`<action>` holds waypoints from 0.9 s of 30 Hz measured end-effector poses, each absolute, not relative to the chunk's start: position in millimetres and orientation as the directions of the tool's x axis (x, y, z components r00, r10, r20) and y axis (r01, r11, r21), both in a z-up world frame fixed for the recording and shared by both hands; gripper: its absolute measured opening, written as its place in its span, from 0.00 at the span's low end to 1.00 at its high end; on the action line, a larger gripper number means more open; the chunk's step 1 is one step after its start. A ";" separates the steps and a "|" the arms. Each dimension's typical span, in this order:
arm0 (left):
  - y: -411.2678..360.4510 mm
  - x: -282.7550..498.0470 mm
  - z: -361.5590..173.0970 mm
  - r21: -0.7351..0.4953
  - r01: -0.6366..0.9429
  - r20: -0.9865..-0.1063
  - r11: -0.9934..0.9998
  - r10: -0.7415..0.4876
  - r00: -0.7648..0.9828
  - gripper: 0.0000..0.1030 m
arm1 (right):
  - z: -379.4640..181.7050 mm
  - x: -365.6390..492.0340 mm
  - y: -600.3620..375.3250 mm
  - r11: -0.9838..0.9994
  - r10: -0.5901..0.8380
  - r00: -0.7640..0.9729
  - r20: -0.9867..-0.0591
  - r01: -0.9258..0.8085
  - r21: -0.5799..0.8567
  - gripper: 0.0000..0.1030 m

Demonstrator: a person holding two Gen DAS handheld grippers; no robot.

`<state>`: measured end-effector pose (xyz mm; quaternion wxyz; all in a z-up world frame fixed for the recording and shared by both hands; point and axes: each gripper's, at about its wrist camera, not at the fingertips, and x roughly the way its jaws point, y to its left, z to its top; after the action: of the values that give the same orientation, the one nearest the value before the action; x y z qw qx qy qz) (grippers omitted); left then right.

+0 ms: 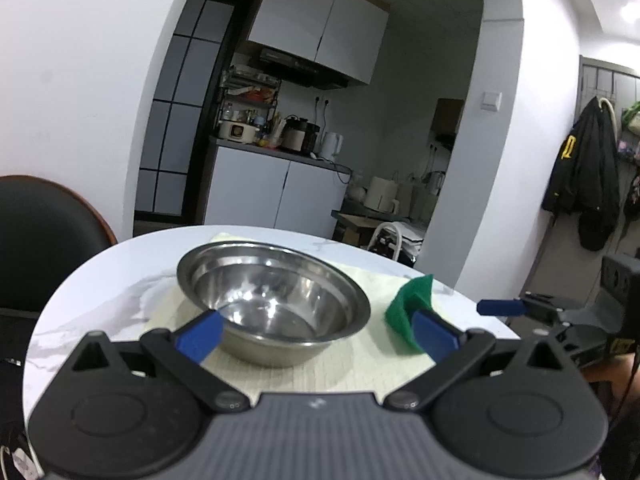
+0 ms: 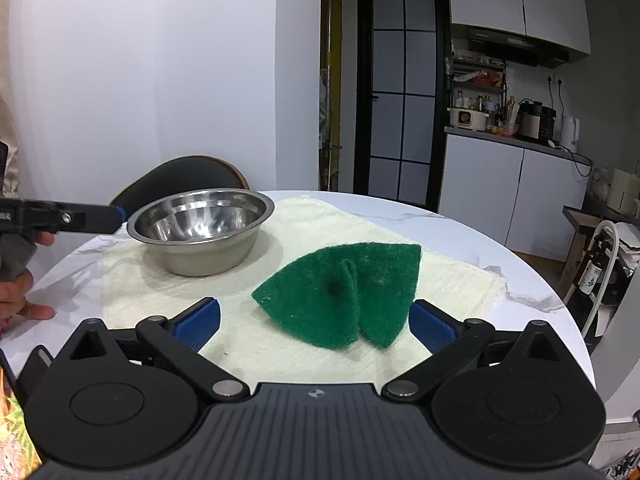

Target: Clean bowl

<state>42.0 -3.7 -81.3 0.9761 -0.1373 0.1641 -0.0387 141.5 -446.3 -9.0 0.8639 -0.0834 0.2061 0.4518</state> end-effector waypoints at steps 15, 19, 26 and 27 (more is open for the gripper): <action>-2.6 31.7 -88.1 -0.293 0.065 -0.282 0.954 -0.151 0.947 1.00 | -15.0 134.3 -465.3 0.599 0.755 0.526 -0.390 -0.796 0.087 1.00; -8.9 29.6 -88.6 -0.260 0.062 -0.279 0.964 -0.136 0.951 1.00 | -15.5 138.5 -470.4 0.616 0.754 0.535 -0.381 -0.778 0.127 1.00; -14.5 29.9 -88.8 -0.246 0.054 -0.287 0.968 -0.126 0.950 1.00 | -15.0 138.6 -476.3 0.616 0.766 0.540 -0.348 -0.771 0.161 1.00; -15.0 29.7 -88.7 -0.243 0.051 -0.289 0.969 -0.122 0.950 1.00 | -14.7 137.9 -474.9 0.617 0.765 0.541 -0.349 -0.772 0.155 1.00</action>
<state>29.7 -15.0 -88.7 0.9803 -0.1173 0.1526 -0.0441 137.9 -474.9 -14.7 0.8778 -0.0089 0.1945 0.4377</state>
